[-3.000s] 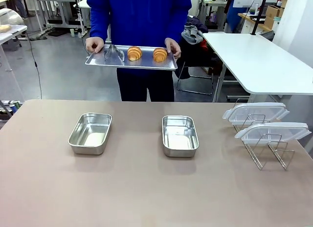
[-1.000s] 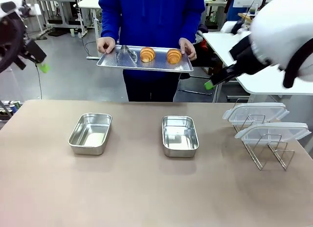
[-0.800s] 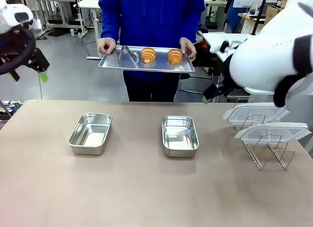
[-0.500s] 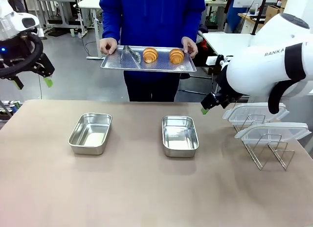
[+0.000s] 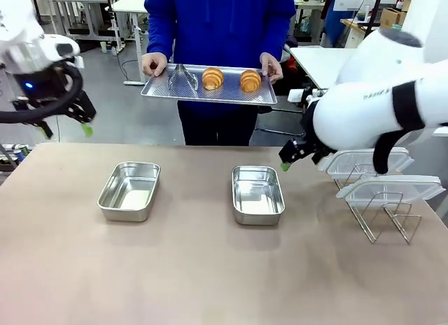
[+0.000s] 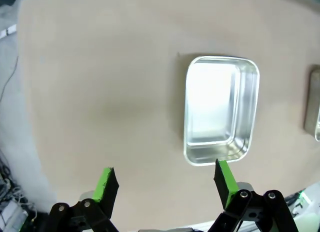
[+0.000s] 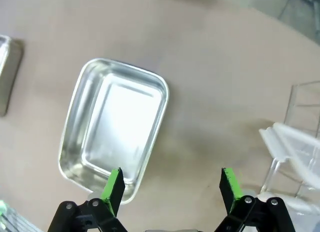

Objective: Place the bread in airtight containers.
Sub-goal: Lift both Airtight Container.

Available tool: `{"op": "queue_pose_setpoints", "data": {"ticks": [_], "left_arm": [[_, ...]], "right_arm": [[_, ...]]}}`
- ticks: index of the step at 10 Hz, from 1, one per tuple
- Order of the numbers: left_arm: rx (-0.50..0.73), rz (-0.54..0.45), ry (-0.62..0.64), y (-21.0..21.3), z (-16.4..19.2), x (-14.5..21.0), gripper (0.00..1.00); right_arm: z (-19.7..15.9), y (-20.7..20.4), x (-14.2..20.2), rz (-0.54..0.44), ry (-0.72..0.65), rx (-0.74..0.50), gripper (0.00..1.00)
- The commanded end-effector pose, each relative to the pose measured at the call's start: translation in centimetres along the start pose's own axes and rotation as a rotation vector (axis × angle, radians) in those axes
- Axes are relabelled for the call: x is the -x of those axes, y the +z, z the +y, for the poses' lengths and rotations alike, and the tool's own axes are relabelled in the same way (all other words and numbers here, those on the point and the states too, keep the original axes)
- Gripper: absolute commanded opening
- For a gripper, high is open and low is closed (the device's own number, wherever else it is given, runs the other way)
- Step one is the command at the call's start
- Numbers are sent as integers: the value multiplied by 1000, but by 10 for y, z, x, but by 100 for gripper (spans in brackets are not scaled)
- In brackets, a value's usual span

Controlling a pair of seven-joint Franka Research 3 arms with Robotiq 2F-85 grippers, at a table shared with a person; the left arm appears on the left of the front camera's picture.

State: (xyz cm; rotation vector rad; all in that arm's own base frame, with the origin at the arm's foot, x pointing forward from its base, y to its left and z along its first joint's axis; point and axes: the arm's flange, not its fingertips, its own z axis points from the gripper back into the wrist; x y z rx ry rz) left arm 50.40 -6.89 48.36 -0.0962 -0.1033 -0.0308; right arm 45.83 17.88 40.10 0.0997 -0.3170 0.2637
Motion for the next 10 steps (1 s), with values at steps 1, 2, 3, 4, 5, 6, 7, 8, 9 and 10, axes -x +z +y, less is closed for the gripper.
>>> {"op": "queue_pose_setpoints", "data": {"ticks": [1, 2, 3, 4, 5, 6, 7, 8, 9, 10], "left_arm": [[-39, -19, 10, -20, -16, 0, 100], [-27, -16, 5, -33, -22, 6, 100], [-16, -20, 8, -47, -26, 8, 100], [-11, -19, 27, -65, -31, 13, 100], [-15, -21, 37, -79, -33, 13, 100], [-20, -22, 51, -89, -36, 13, 100], [-24, -5, 54, -101, -39, 13, 100], [-39, 4, 59, -113, -39, 9, 100], [-54, 5, 62, -119, -40, 8, 100], [-66, -5, 71, -129, -42, 9, 100]], "right_arm": [[29, -23, -25, 58, -114, 57, 100], [37, -34, -24, 76, -149, 63, 100], [41, -44, -27, 74, -180, 80, 100], [44, -53, -26, 79, -207, 99, 100], [47, -63, -26, 95, -237, 114, 100], [47, -69, -25, 121, -260, 129, 100], [48, -73, -24, 135, -277, 147, 100], [45, -76, -22, 137, -289, 159, 100], [42, -80, -20, 141, -301, 159, 100], [40, -83, -17, 141, -309, 162, 100]]}}
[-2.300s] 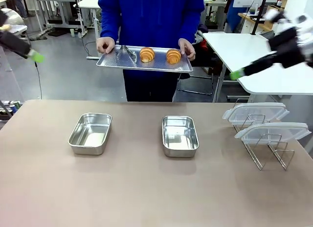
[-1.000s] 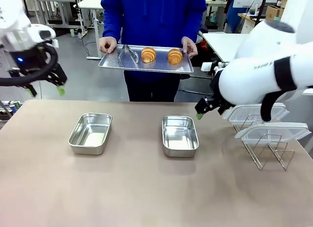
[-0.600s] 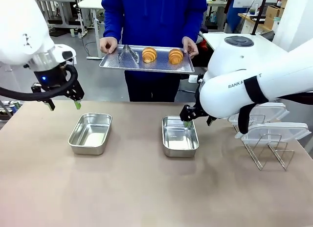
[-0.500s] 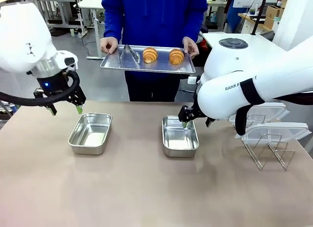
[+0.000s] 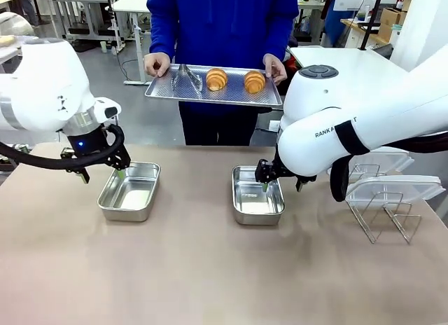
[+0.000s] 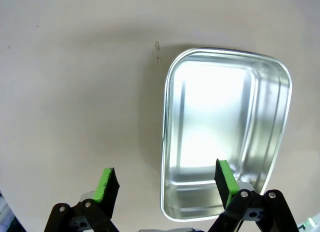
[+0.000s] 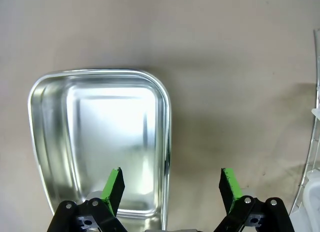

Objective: Place the bread in airtight containers.
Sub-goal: Lift both Airtight Container.

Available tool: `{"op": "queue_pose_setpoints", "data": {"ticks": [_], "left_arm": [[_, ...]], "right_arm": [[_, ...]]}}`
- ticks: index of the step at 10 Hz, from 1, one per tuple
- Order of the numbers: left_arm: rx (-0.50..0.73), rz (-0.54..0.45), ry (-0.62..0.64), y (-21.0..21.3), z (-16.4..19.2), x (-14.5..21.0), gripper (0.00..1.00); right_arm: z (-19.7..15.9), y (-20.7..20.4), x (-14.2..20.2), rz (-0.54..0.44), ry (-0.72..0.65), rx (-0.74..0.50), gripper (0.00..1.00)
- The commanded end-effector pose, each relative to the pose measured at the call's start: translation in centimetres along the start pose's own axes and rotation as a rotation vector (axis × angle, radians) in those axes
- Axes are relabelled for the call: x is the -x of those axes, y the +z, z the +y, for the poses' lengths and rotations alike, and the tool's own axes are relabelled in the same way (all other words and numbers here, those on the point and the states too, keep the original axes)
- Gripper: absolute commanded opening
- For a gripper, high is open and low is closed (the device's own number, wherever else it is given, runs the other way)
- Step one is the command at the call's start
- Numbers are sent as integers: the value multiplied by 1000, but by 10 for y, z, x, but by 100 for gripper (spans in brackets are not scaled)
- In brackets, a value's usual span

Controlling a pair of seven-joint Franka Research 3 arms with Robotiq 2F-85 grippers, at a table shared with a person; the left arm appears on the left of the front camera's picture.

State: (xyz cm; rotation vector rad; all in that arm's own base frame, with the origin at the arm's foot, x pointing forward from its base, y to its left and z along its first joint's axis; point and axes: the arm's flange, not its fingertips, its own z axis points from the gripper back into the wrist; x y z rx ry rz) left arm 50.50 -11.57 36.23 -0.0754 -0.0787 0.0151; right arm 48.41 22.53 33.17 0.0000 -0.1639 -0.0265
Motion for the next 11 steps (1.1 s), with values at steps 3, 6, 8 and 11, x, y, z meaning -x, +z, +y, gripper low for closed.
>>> {"op": "queue_pose_setpoints", "data": {"ticks": [3, 6, 8, 11], "left_arm": [[-21, -29, 42, -27, -4, -3, 100], [-33, -23, 57, -32, -2, -5, 44], [-41, -21, 49, -31, 0, -4, 0], [-47, -36, 44, -28, 1, -2, 16]], "right_arm": [[2, -3, 8, -13, -54, 40, 100], [-2, -4, 5, -1, -95, 21, 41], [-6, -4, 5, -4, -113, 12, 0], [-5, -6, 4, 2, -116, 0, 0]]}}
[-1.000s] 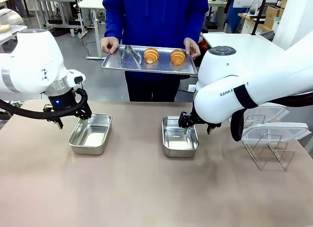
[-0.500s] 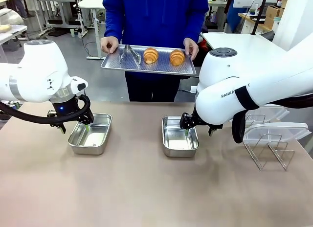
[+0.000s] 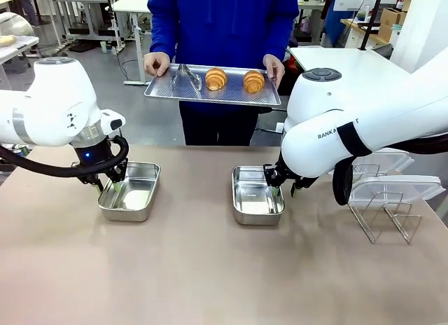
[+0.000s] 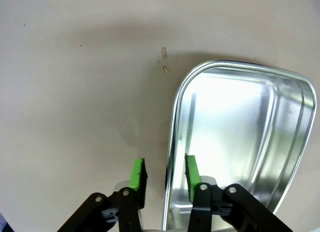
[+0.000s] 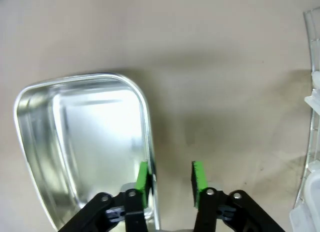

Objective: Place the bread in airtight containers.
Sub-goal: Lift both Airtight Container.

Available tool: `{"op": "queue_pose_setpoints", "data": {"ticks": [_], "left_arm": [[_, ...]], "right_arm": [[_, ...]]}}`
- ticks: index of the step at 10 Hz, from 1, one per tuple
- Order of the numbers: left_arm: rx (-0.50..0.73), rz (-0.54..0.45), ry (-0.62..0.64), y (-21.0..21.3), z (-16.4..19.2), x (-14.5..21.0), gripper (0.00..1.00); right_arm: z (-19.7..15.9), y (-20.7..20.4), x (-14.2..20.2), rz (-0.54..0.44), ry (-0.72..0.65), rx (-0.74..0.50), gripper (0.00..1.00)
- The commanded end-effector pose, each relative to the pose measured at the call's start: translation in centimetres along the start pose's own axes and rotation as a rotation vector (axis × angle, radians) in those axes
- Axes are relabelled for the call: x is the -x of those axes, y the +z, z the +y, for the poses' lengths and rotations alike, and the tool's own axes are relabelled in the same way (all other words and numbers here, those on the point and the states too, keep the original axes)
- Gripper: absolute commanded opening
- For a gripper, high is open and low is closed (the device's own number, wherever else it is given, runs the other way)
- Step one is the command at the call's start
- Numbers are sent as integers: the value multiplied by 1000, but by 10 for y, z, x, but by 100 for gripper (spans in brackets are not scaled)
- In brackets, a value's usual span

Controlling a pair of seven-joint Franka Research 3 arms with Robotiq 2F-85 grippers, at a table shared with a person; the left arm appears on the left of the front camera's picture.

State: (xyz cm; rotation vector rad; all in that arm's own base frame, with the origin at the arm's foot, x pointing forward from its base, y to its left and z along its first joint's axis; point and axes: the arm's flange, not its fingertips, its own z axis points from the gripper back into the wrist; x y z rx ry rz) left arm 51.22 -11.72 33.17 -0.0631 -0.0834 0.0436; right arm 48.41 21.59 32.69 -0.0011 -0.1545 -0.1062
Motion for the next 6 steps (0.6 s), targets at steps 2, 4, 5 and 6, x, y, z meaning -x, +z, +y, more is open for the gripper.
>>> {"op": "queue_pose_setpoints", "data": {"ticks": [2, 4, 5, 6], "left_arm": [[-36, -28, 30, 3, 0, 4, 0], [-33, -24, 33, 4, 1, 3, 0], [-29, -23, 33, 4, 1, 3, 0], [-24, -25, 36, 5, 1, 3, 0]], "right_arm": [[3, -3, 1, 11, -42, -18, 0], [1, -5, 0, 15, -45, -21, 0], [0, -5, 0, 16, -49, -23, 0], [-2, -4, 0, 11, -49, -28, 0]]}}
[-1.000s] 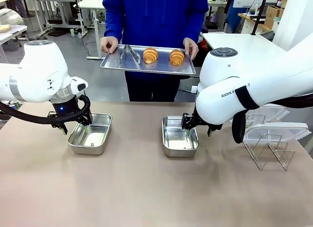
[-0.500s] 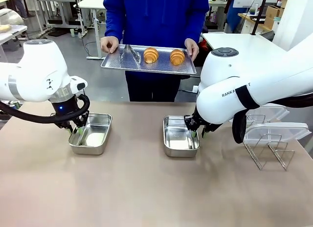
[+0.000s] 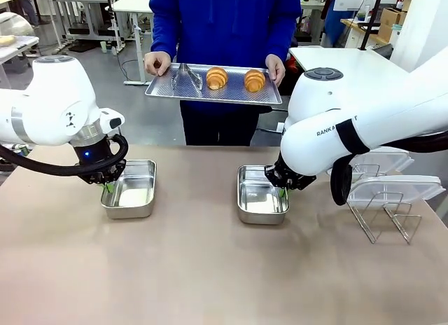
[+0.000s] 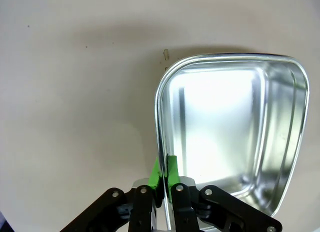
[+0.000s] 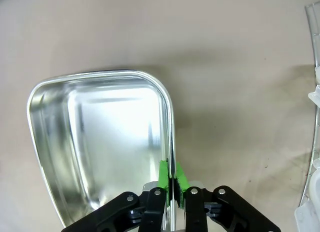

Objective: Place the bread in airtight containers.
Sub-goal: Lift both Airtight Container.

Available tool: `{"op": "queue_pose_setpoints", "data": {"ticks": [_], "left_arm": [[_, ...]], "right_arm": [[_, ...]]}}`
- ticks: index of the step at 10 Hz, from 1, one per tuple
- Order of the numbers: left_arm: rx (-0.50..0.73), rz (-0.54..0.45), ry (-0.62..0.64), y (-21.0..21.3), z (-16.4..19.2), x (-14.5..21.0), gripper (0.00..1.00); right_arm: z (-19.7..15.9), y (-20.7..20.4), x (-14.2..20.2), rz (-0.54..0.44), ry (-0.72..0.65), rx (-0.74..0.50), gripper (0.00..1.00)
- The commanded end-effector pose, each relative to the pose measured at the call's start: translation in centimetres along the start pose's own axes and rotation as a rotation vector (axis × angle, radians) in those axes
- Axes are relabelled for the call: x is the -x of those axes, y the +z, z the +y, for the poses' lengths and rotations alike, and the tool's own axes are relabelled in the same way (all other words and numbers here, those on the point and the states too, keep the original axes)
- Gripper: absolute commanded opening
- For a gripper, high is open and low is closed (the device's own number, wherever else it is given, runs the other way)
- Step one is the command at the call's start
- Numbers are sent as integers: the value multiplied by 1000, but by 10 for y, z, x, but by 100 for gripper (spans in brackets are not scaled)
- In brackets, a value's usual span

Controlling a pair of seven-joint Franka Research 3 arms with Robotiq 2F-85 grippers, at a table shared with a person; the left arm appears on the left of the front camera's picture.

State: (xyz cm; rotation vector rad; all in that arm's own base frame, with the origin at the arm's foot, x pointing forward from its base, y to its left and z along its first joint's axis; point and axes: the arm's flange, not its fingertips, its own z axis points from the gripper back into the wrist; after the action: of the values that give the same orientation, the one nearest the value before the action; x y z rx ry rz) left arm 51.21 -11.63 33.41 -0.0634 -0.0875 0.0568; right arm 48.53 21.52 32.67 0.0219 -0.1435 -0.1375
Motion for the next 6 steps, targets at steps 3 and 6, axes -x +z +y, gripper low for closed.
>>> {"op": "queue_pose_setpoints", "data": {"ticks": [3, 6], "left_arm": [[27, -17, 31, 22, -5, -3, 0], [47, -1, 3, 69, -27, -6, 0]], "right_arm": [[-7, 9, -6, 72, -4, -3, 0], [-5, 61, -14, 36, 45, -28, 0]]}}
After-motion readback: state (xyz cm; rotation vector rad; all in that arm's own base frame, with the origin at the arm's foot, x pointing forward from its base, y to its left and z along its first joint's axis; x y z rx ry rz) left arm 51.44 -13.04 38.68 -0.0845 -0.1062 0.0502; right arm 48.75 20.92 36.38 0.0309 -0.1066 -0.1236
